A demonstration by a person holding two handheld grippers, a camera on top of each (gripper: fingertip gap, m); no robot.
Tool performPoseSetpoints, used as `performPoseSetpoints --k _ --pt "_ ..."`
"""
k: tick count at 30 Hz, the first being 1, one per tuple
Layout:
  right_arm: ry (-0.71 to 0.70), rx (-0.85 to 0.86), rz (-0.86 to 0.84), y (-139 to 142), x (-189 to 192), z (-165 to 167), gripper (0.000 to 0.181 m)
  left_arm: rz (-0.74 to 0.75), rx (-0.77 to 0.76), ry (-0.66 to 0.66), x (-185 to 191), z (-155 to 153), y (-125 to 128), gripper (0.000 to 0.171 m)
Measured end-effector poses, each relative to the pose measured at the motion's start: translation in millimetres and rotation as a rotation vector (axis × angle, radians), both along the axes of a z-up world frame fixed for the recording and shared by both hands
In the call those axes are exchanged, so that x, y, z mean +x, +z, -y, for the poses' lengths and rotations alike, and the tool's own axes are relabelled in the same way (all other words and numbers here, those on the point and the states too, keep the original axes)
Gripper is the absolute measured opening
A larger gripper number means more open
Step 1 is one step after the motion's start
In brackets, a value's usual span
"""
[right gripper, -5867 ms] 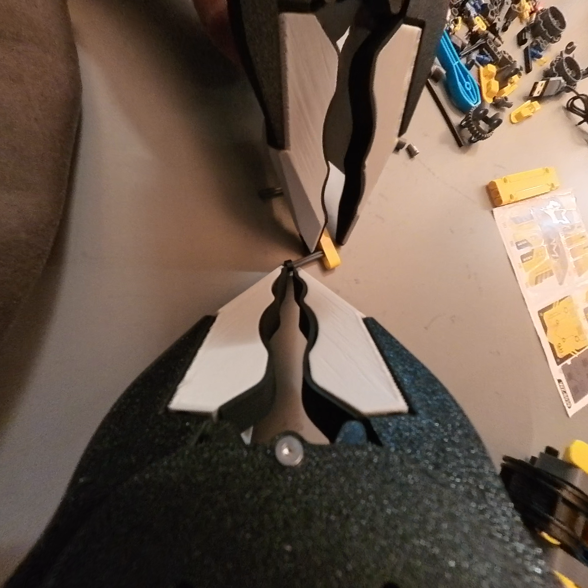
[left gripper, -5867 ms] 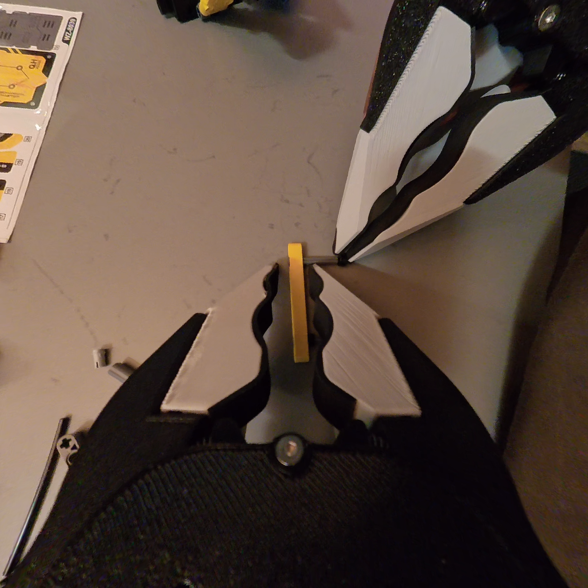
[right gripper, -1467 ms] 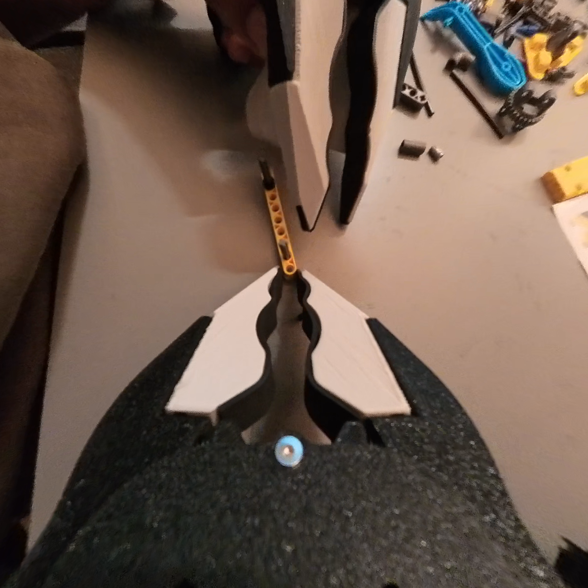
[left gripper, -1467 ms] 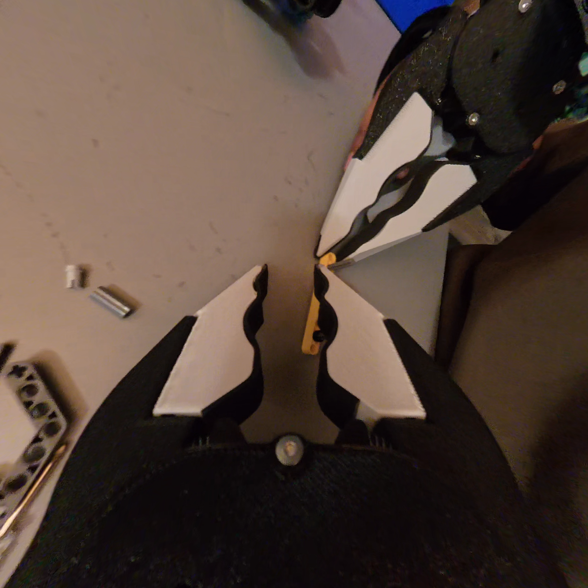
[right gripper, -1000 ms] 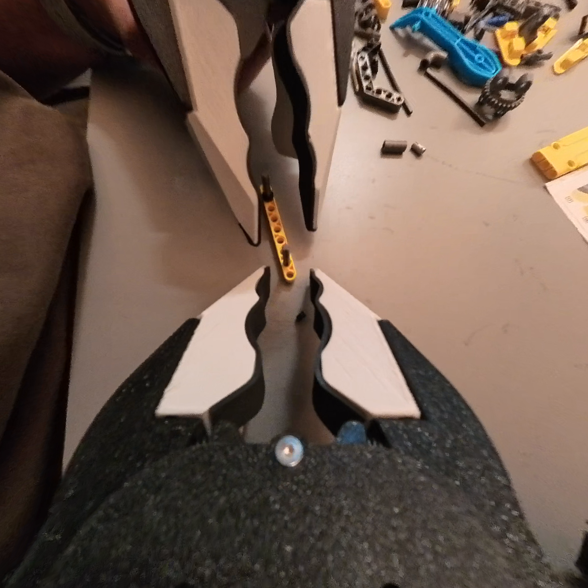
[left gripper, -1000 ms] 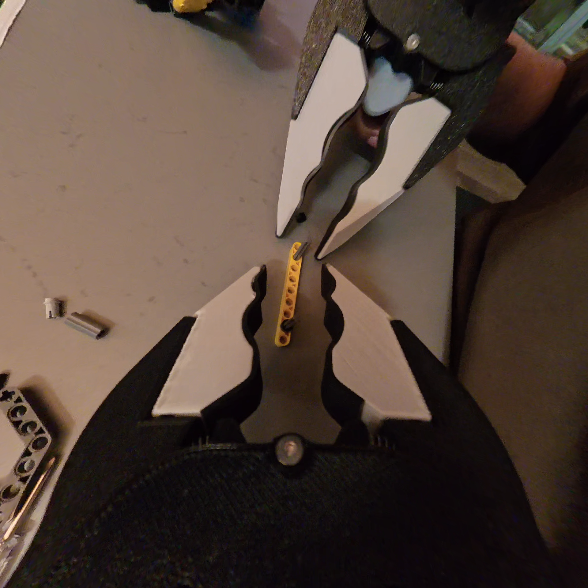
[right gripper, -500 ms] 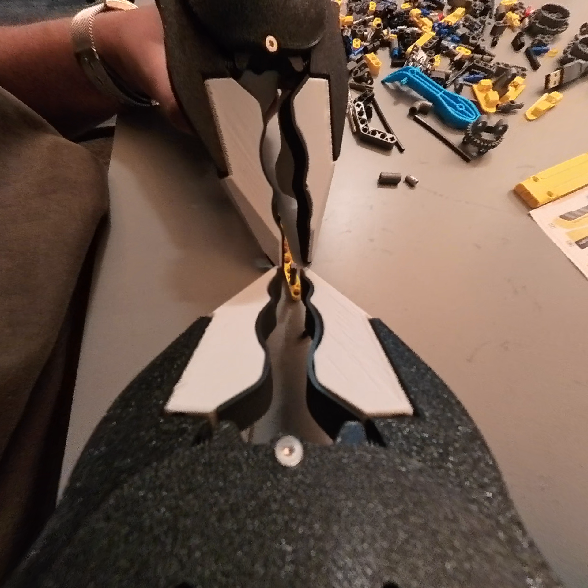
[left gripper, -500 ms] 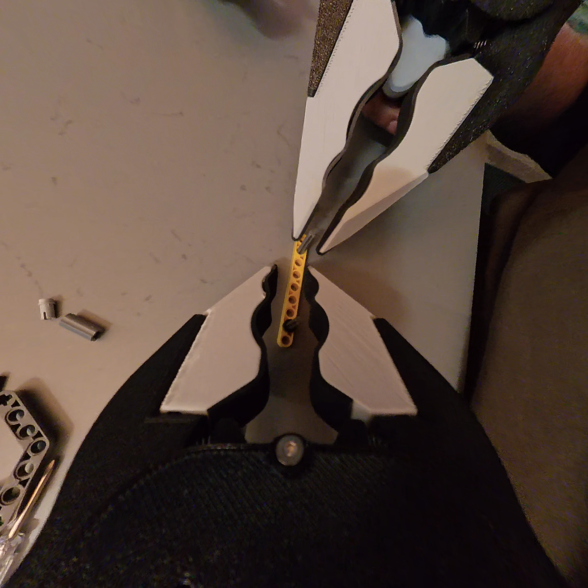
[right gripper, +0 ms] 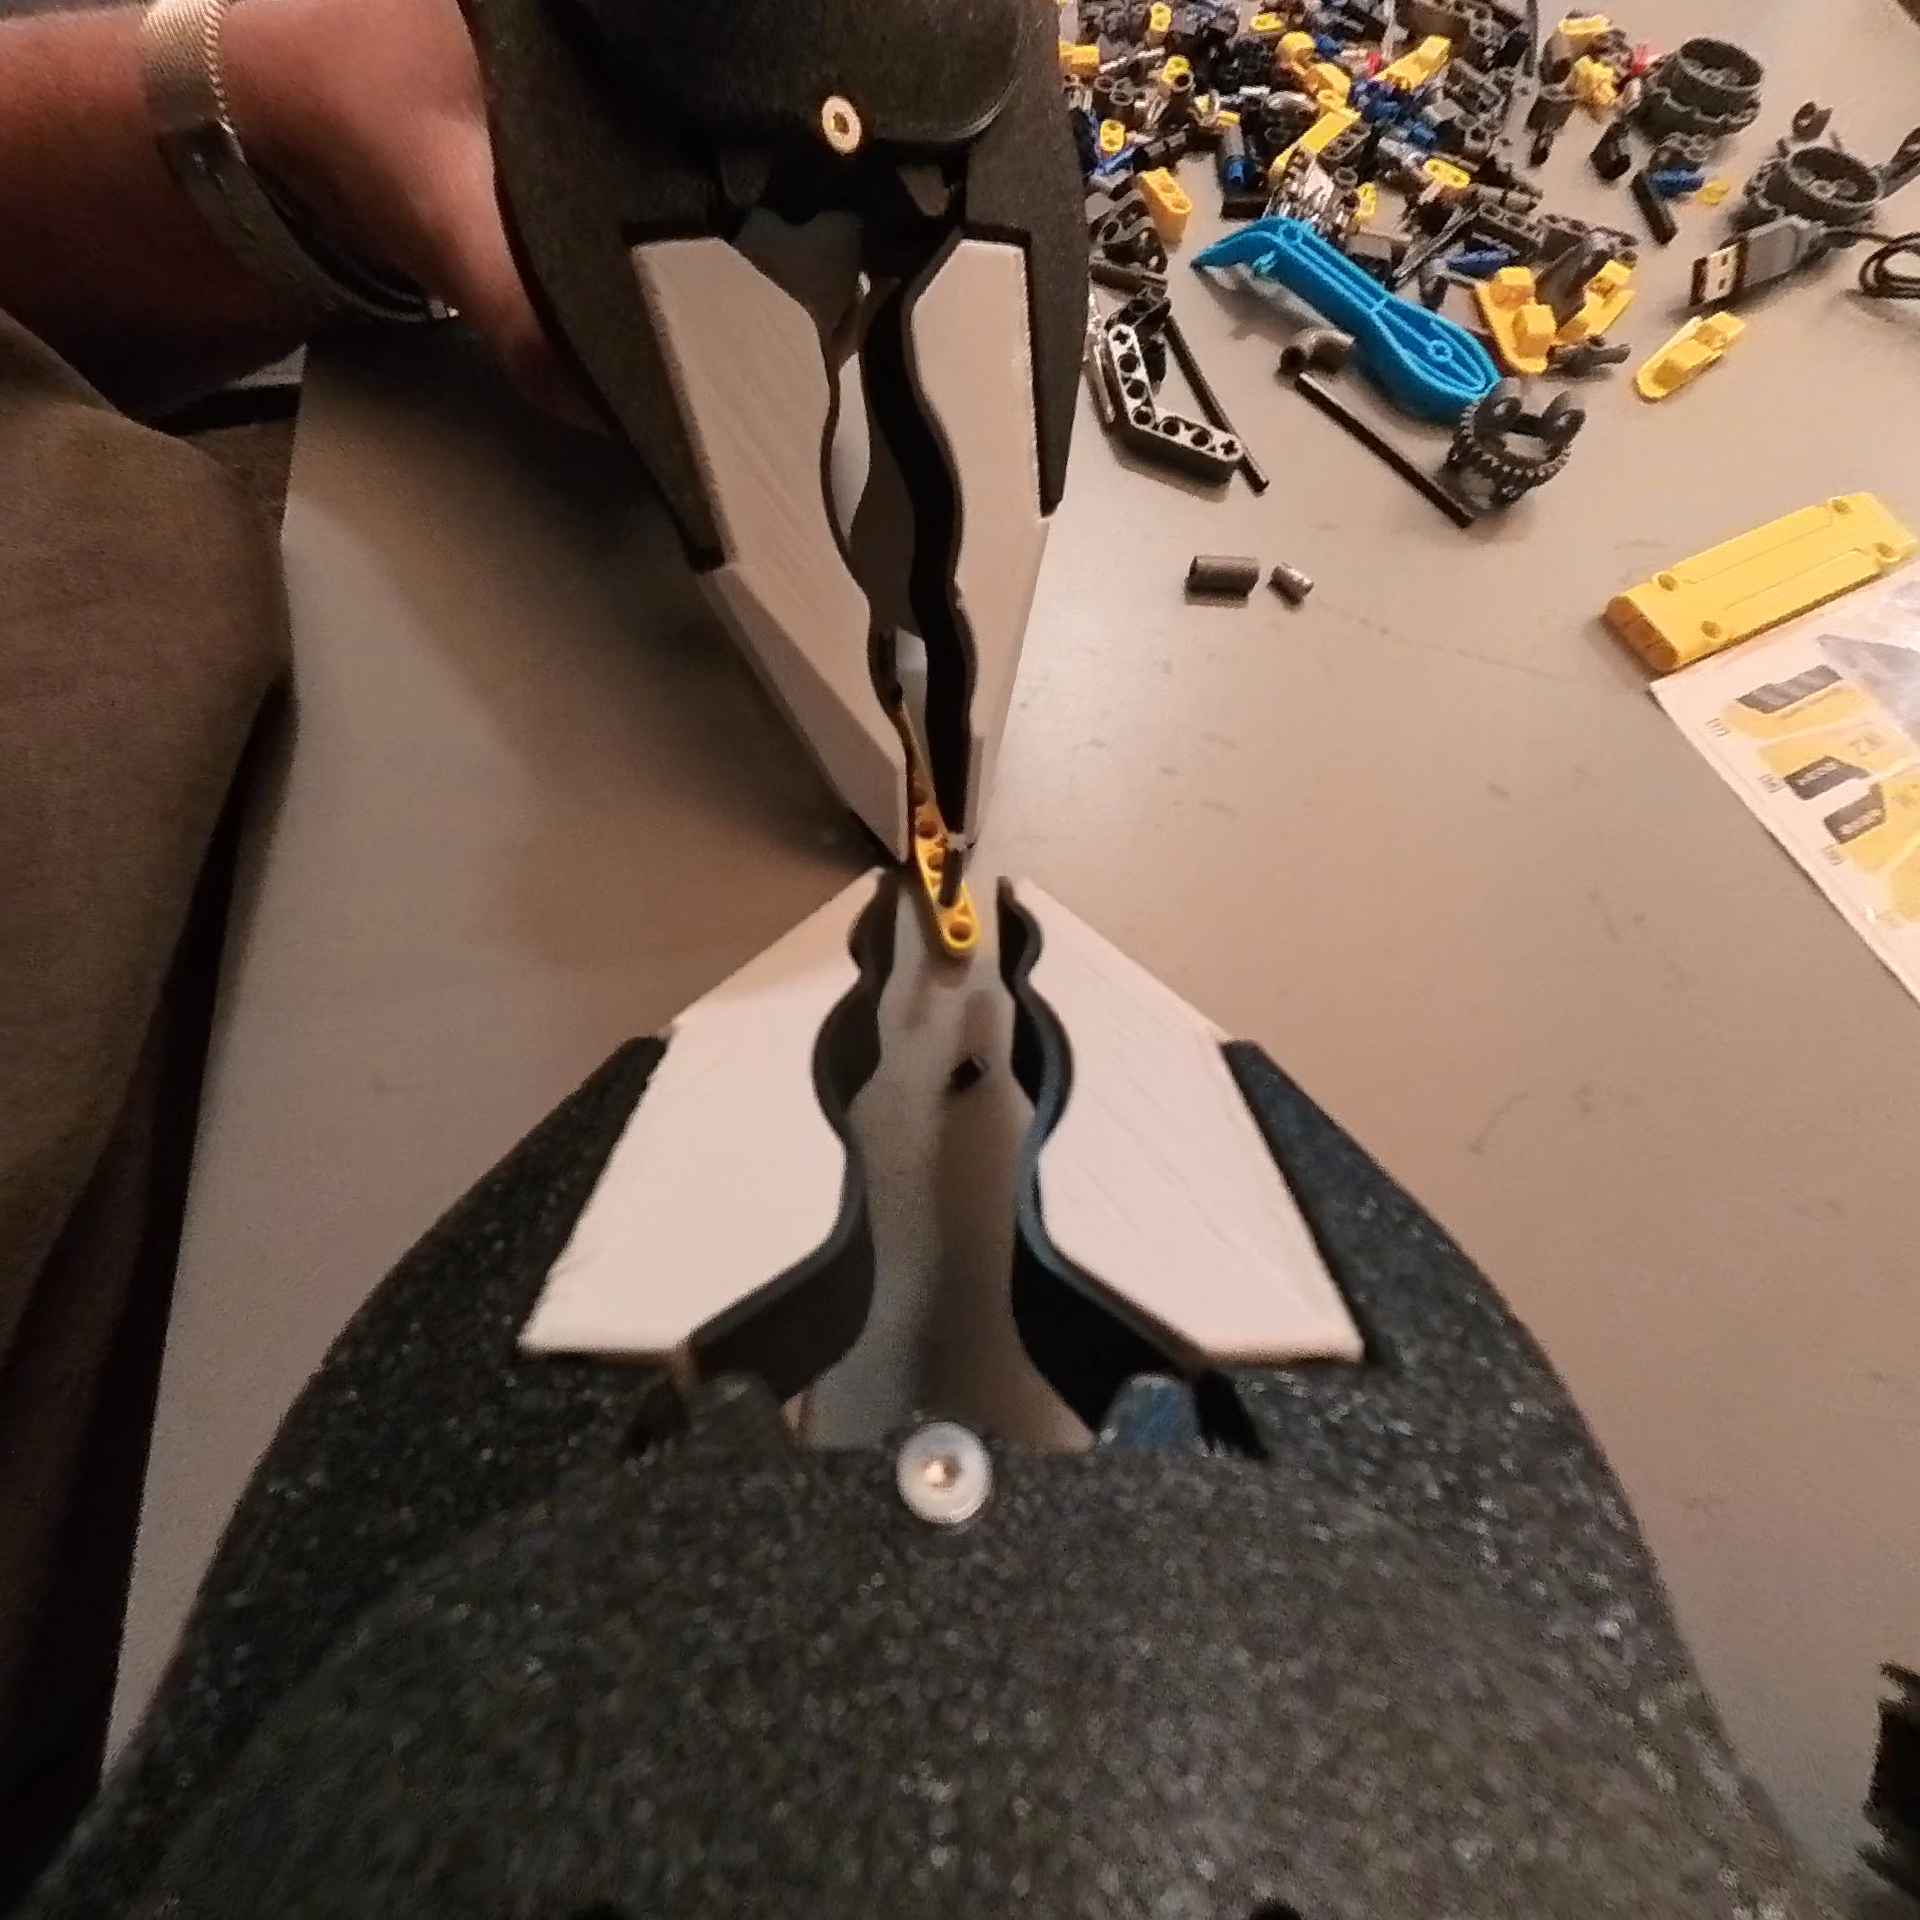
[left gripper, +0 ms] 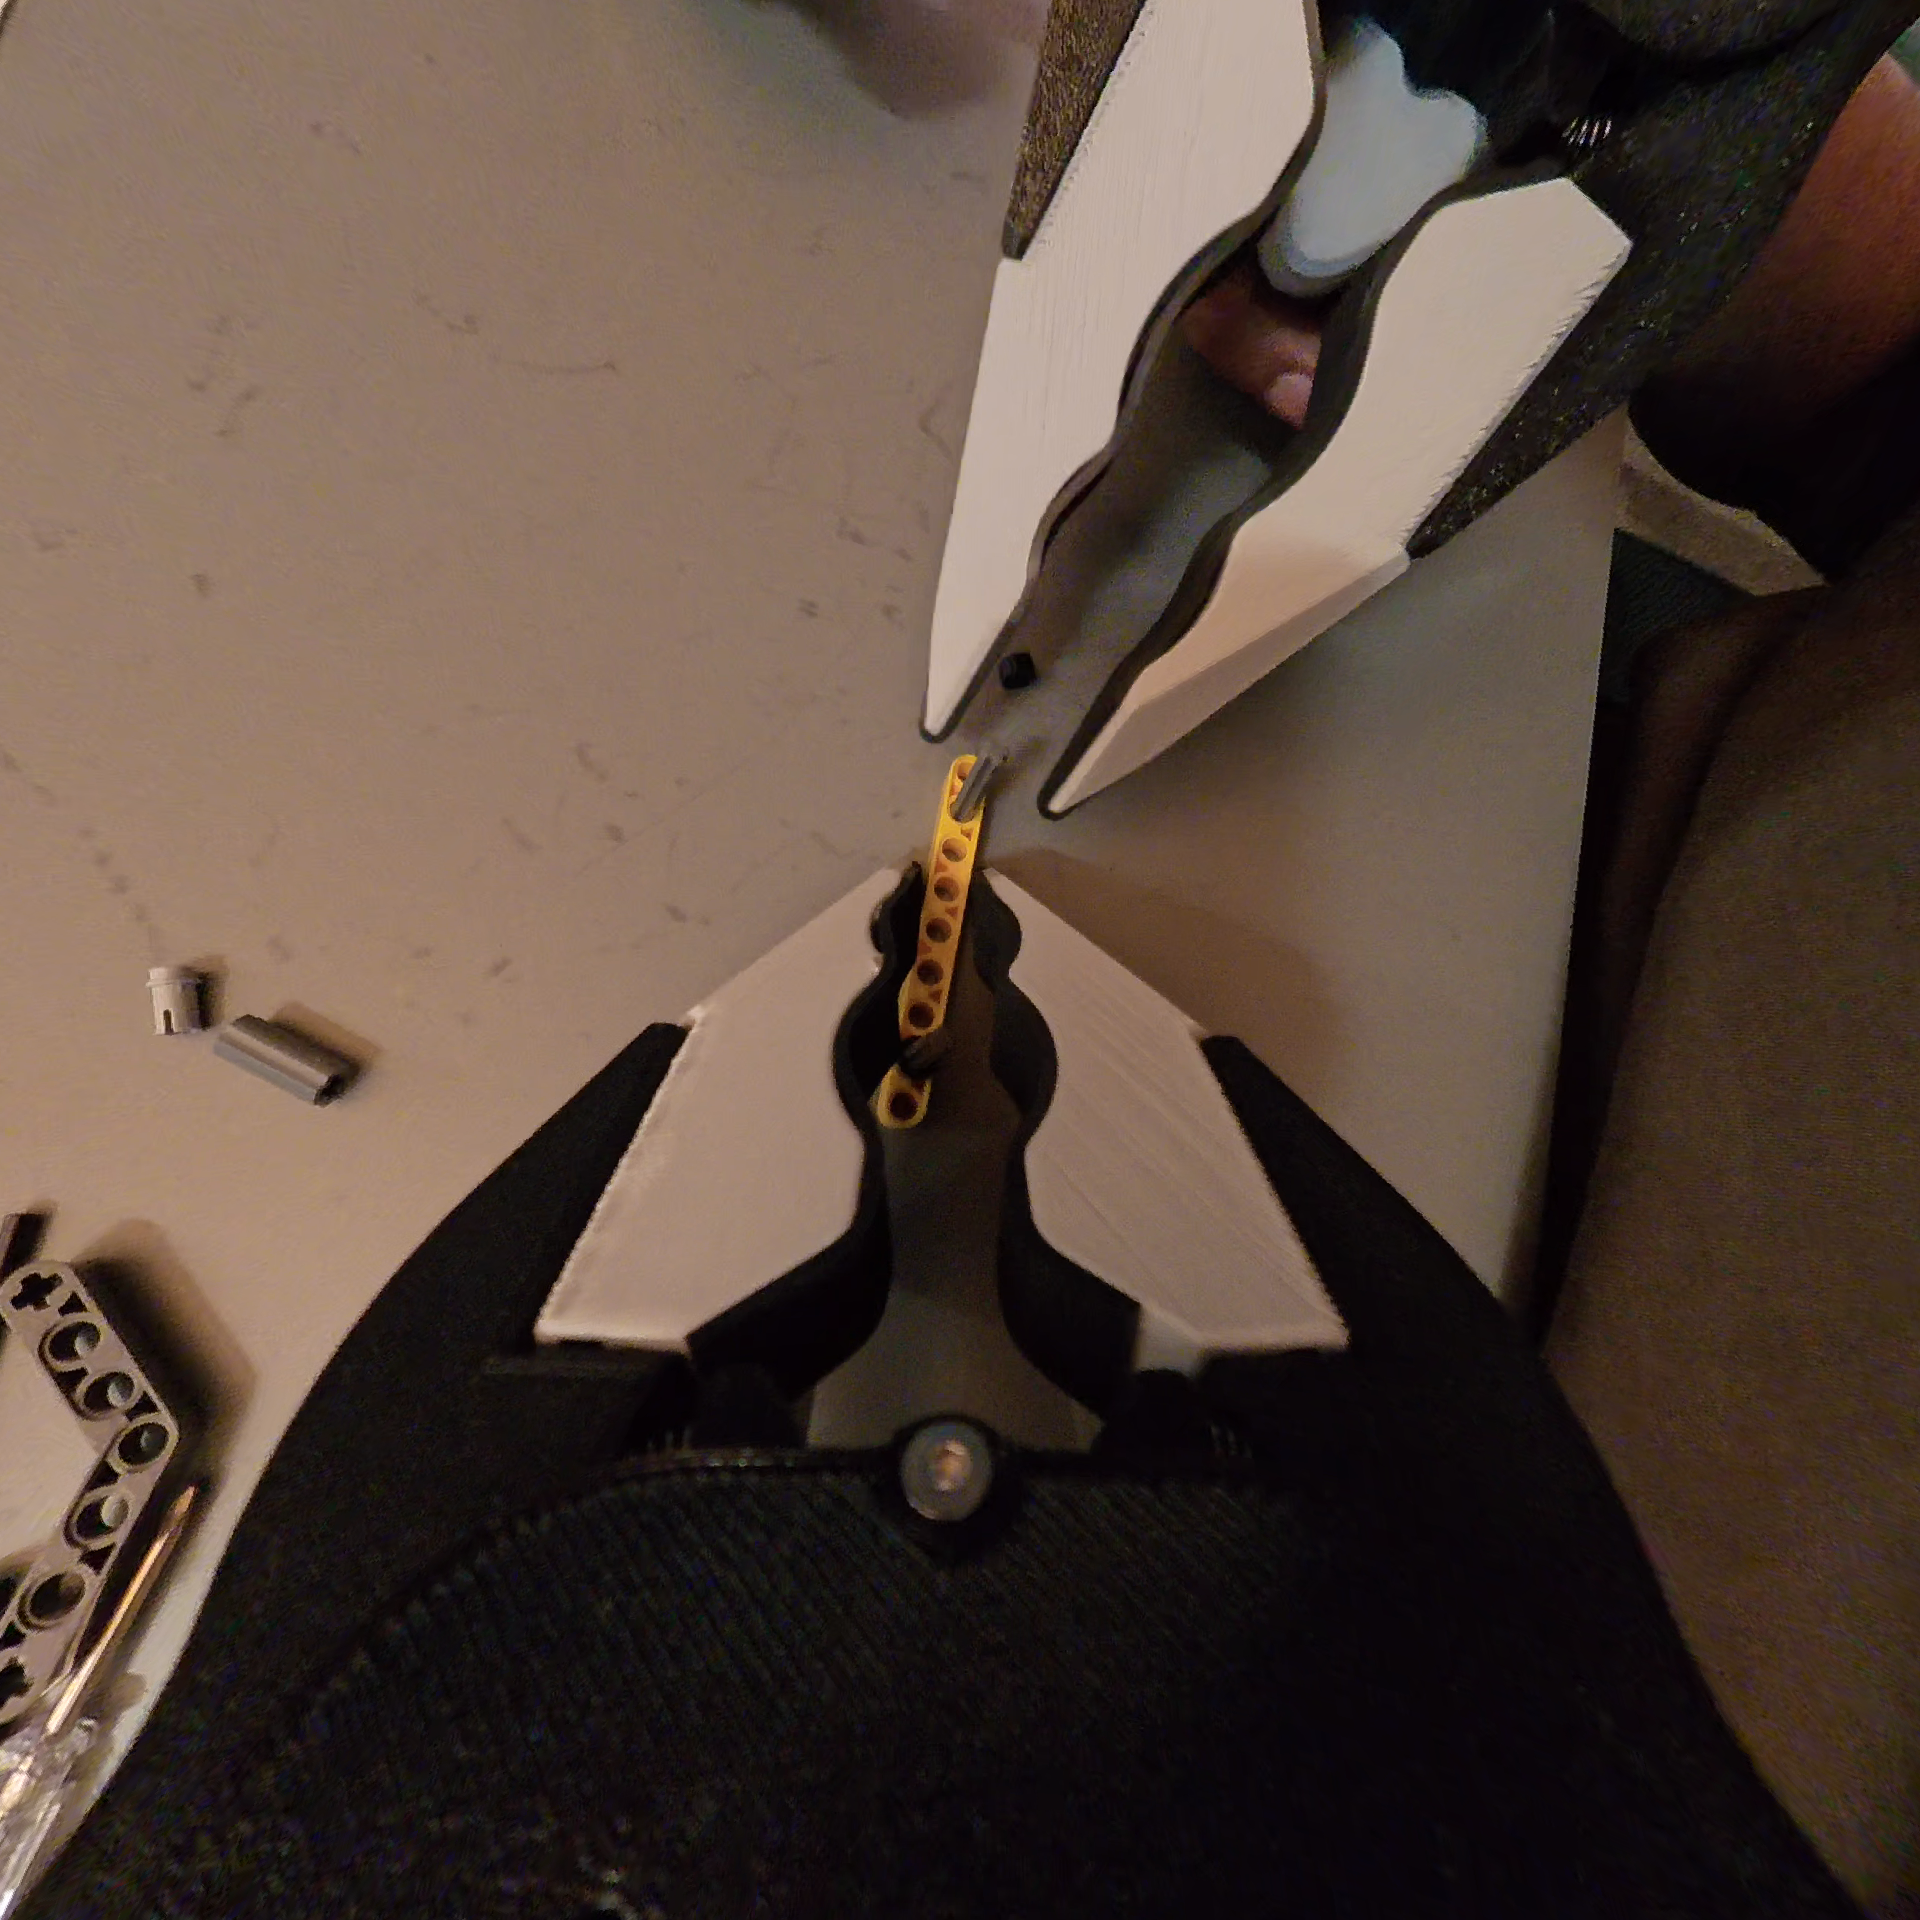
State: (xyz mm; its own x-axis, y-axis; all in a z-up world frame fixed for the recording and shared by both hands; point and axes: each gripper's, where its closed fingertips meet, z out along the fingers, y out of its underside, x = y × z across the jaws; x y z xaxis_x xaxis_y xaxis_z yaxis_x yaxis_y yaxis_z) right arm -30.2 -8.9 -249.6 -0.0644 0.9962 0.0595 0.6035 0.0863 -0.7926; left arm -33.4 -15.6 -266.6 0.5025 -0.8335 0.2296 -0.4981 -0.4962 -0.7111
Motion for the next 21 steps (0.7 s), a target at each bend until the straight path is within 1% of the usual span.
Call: performPoseSetpoints --k 6,15,21 --pt "0.030 0.003 0.006 -1.1 -1.9 6.0 0.020 -0.001 0.000 0.001 0.0 -0.2 -0.1 0.007" --pt "0.042 0.000 0.027 -4.1 1.8 7.6 0.016 0.001 -0.004 0.001 0.0 -0.3 -0.2 0.007" --pt "0.023 0.009 0.018 -2.7 1.9 2.4 0.015 0.003 -0.007 0.000 0.0 -0.1 -0.2 0.007"
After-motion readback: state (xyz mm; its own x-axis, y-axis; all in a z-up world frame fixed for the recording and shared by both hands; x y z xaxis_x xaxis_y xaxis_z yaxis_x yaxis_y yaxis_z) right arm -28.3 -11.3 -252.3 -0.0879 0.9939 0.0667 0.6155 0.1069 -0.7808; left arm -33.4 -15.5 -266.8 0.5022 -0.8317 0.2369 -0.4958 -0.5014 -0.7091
